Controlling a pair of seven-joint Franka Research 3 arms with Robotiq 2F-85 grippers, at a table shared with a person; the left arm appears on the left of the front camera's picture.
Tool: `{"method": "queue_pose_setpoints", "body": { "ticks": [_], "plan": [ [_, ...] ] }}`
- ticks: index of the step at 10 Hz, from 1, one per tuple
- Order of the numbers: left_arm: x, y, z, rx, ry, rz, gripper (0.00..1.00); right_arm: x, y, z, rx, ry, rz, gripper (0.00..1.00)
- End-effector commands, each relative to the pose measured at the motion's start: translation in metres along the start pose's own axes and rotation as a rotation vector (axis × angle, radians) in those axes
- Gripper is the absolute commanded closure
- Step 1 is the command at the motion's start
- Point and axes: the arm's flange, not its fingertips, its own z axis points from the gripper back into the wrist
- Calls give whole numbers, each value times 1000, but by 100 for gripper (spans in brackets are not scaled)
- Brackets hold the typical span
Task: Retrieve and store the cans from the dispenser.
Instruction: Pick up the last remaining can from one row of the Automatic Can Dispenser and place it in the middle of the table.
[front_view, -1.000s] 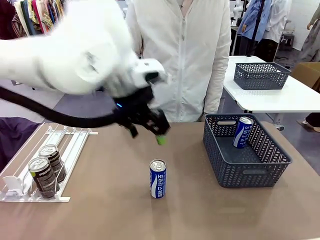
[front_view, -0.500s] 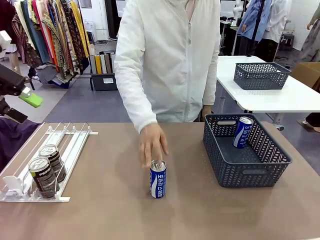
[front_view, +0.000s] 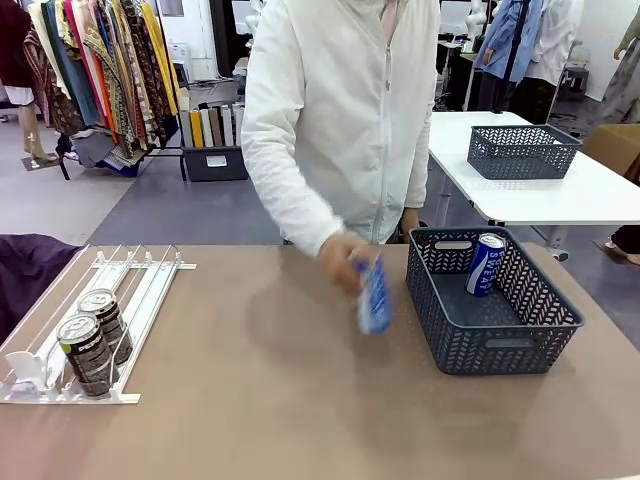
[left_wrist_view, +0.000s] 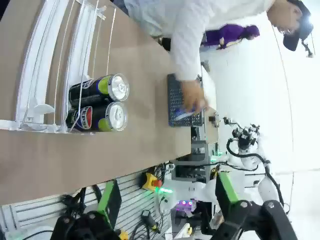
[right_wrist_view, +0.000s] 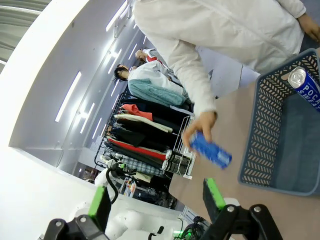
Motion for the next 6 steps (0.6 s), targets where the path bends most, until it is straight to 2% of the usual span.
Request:
{"method": "queue_pose_setpoints", "body": {
  "ticks": [1, 6],
  "plan": [
    [9, -57, -52, 61, 119, -117, 0, 4, 4, -3, 19, -20, 8, 0],
    [9, -57, -52, 61, 119, -117, 0, 4, 4, -3, 19, -20, 8, 0]
  ]
}}
